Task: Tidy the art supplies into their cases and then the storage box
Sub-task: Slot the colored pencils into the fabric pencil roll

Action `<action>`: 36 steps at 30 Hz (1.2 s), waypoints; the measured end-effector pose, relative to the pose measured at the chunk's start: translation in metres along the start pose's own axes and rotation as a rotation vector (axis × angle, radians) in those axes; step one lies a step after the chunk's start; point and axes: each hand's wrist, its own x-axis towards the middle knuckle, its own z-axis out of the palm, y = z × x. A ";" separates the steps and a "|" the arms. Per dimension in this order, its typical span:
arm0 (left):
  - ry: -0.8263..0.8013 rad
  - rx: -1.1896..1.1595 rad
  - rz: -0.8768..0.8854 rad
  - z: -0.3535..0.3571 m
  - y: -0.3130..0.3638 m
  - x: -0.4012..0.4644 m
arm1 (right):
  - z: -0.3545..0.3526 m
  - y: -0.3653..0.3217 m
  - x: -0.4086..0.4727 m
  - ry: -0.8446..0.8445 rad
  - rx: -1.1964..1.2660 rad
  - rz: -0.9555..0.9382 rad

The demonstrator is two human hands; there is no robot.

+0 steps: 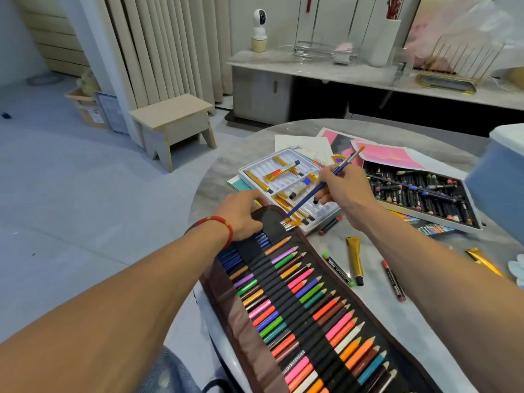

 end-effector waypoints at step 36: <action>0.110 -0.480 -0.024 -0.005 0.005 -0.010 | 0.024 0.004 -0.022 -0.180 0.042 0.458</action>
